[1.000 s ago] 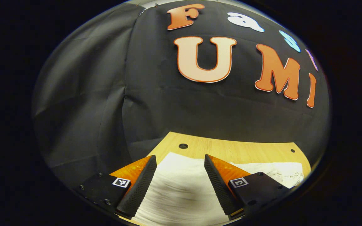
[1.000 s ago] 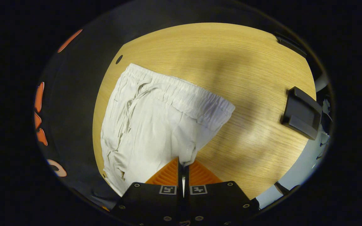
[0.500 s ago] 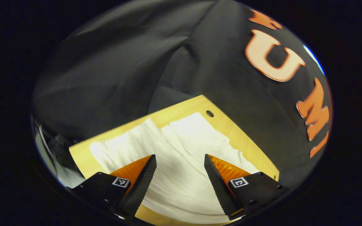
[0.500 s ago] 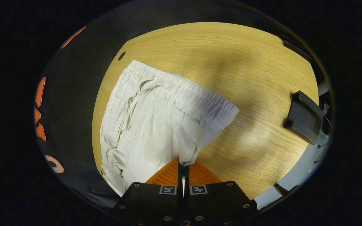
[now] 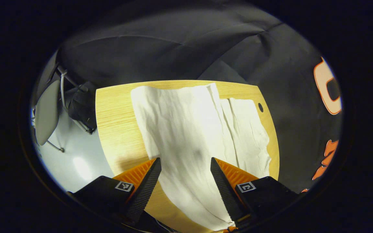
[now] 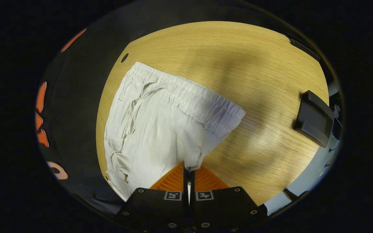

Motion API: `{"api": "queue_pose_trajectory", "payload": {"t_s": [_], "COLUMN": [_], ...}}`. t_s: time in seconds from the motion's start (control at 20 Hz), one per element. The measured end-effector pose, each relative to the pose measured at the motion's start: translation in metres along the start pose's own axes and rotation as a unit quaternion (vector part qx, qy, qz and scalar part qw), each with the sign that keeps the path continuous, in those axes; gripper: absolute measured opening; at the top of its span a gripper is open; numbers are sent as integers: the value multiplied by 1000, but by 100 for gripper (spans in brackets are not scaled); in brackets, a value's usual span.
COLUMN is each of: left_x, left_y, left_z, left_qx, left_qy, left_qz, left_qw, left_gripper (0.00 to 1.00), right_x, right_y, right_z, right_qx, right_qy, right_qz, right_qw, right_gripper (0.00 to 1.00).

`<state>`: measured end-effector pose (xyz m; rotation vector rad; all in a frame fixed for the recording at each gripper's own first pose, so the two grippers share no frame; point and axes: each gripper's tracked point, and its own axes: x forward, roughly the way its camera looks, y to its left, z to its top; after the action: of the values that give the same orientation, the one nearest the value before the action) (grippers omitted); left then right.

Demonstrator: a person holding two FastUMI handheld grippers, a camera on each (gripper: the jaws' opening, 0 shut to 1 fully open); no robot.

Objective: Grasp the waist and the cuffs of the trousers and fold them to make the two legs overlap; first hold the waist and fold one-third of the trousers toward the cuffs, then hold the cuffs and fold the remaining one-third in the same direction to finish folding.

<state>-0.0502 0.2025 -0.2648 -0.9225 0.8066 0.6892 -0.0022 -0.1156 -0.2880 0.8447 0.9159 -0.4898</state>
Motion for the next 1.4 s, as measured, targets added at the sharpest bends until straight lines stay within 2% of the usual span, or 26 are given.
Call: {"api": "queue_pose_trajectory", "payload": {"t_s": [0.1,0.15,0.3,0.55,0.6,0.65,0.8,0.9,1.0,1.1,1.3,1.4], "left_x": [9,9,10,18,22,23,28,32,37,30,29,22], "left_y": [11,15,16,10,8,3,-2,-1,2,6,-11,-34], "left_z": [-6,-5,-13,-14,-14,-12,-12,-15,-19,-17,-11,-1], "left_qx": [-15,-23,-26,-28,-25,-22,-14,-18,-17,-33,-17,-14], "left_qy": [10,8,19,27,27,27,31,39,47,55,51,42], "left_qz": [20,26,33,25,25,24,26,29,37,44,23,-3], "left_qw": [1000,999,999,999,999,999,999,999,998,997,998,999], "left_gripper": [96,100,100,100,96,99,98,64,52,7,4,4], "right_x": [1,1,1,0,0,0,0,-1,-2,-3,-11,-20], "right_y": [0,0,0,0,-1,0,0,1,1,3,14,29], "right_z": [0,-1,-1,-2,-1,-1,-1,-1,-1,-1,0,2], "right_qx": [1,1,1,-6,-6,-4,1,3,5,7,9,13], "right_qy": [0,0,4,10,10,11,10,9,7,6,1,-5], "right_qz": [-1,-1,0,-9,-10,-10,-9,-9,-8,-6,8,24], "right_qw": [1000,1000,1000,1000,1000,1000,1000,1000,1000,1000,1000,1000], "right_gripper": [1,1,1,2,2,2,2,2,2,2,1,1]}}
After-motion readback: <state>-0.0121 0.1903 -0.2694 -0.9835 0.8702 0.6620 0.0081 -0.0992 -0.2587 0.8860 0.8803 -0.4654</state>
